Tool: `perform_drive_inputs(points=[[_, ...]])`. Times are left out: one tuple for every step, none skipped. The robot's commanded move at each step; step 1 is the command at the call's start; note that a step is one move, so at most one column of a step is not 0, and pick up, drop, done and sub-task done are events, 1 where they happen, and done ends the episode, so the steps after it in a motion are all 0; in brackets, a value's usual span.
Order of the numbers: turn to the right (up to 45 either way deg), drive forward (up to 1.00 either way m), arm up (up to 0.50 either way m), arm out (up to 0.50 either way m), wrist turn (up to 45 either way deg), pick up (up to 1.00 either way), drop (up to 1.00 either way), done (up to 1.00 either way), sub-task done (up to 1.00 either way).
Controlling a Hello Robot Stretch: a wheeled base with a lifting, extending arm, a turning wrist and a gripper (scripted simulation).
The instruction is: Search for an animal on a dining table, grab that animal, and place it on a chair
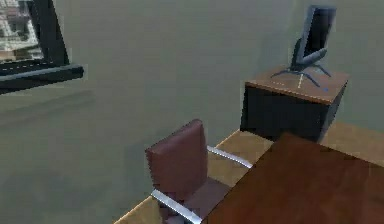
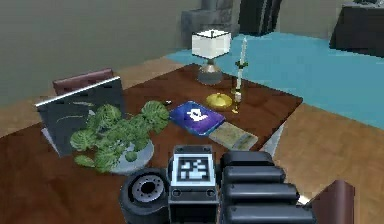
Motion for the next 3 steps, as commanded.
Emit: perform_drive_inputs(points=[[-21.0,0.0,0.0,0.0,0.0,0.0,0.0,0.0,0.0],[9.0,0.0,0.0,0.0,0.0,0.0,0.0,0.0,0.0],[-45.0,0.0,0.0,0.0,0.0,0.0,0.0,0.0,0.0]])
